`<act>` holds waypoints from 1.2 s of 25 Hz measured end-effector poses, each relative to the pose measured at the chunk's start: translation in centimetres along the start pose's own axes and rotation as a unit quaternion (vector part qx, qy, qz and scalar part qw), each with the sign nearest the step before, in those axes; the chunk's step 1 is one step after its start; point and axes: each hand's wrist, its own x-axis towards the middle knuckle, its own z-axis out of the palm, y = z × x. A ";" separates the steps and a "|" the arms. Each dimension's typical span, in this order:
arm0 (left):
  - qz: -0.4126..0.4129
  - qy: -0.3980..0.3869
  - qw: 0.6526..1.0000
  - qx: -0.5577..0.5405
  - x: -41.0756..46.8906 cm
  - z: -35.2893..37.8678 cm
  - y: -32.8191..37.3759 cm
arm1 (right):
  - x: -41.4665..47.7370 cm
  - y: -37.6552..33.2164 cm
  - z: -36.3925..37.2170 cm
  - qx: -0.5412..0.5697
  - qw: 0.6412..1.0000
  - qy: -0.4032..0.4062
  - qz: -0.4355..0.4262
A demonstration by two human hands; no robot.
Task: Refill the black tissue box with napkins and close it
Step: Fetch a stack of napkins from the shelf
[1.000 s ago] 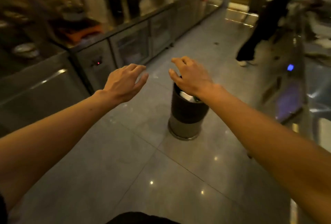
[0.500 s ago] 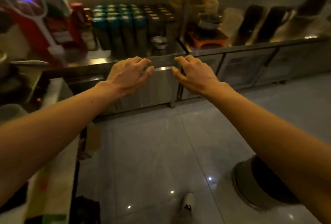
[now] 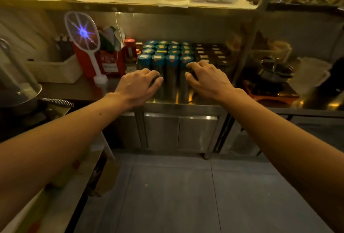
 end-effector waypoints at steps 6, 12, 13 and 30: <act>-0.037 -0.007 0.999 -0.020 10.5 3.7 -5.5 | 11.5 5.1 2.4 -0.004 0.999 -0.017 -0.029; -0.026 -0.007 0.999 -0.042 22.5 7.8 -12.6 | 24.6 8.6 5.9 -0.001 0.999 -0.044 -0.014; -0.024 0.001 0.999 -0.047 25.0 8.2 -13.8 | 27.1 9.1 6.0 0.012 0.999 -0.033 -0.005; -0.070 0.161 0.984 0.016 53.2 13.2 -20.9 | 57.2 26.1 4.5 0.100 0.977 0.074 -0.172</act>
